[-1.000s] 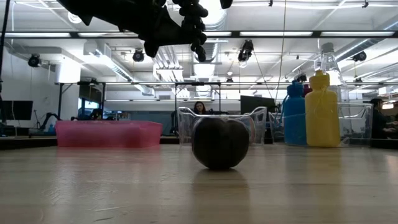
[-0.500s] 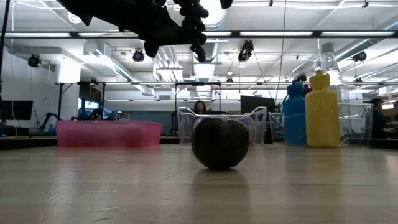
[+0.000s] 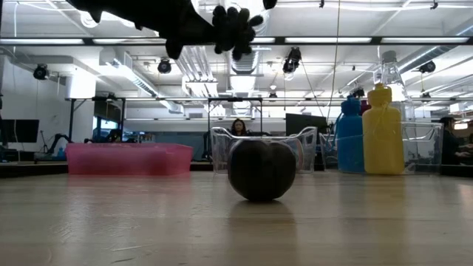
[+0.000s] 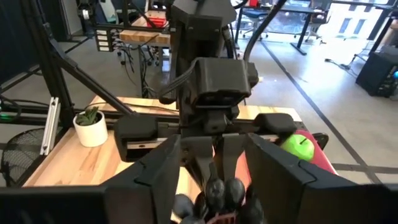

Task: Pick & Place Food Item
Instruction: Put the black grapes into the red transparent bin

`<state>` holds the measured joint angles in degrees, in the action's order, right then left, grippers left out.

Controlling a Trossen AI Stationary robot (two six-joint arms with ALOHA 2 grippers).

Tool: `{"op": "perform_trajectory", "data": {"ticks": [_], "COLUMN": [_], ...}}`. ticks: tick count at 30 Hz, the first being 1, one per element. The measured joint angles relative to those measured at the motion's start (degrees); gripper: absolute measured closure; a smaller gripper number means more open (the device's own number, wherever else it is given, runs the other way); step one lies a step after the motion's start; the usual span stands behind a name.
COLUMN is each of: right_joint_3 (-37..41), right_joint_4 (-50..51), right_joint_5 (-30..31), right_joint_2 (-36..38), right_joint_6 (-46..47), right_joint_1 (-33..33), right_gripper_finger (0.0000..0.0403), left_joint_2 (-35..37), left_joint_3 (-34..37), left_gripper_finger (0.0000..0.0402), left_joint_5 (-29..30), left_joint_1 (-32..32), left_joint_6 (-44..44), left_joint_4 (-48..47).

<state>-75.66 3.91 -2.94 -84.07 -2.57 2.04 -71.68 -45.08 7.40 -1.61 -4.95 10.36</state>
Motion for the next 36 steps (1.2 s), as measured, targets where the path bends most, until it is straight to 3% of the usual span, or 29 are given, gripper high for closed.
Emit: {"op": "perform_trajectory", "data": {"ticks": [9, 17, 25, 36], "right_joint_3": [0.0, 0.0, 0.0, 0.0], "right_joint_4": [0.3, 0.5, 0.7, 0.7], "right_joint_5": [0.1, -0.1, -0.1, -0.1], "right_joint_2": [3.6, 5.6, 5.2, 5.1], "right_joint_6": [1.0, 3.1, 2.1, 0.5], "right_joint_1": [0.0, 0.0, 0.0, 0.0], "right_gripper_finger": [0.0197, 0.0199, 0.0202, 0.0202], "left_joint_2": [5.9, 9.9, 9.6, 9.6], "left_joint_3": [0.0, 0.0, 1.2, 7.3], "left_gripper_finger": [0.0401, 0.0401, 0.0401, 0.0401], "left_joint_5": [11.0, 23.4, 23.9, 22.6], "left_joint_1": [-1.5, -7.9, -19.1, -29.3], "left_joint_6": [-1.5, -12.6, -23.7, -34.5], "left_joint_4": [-10.1, -27.4, -41.1, -40.8]}}
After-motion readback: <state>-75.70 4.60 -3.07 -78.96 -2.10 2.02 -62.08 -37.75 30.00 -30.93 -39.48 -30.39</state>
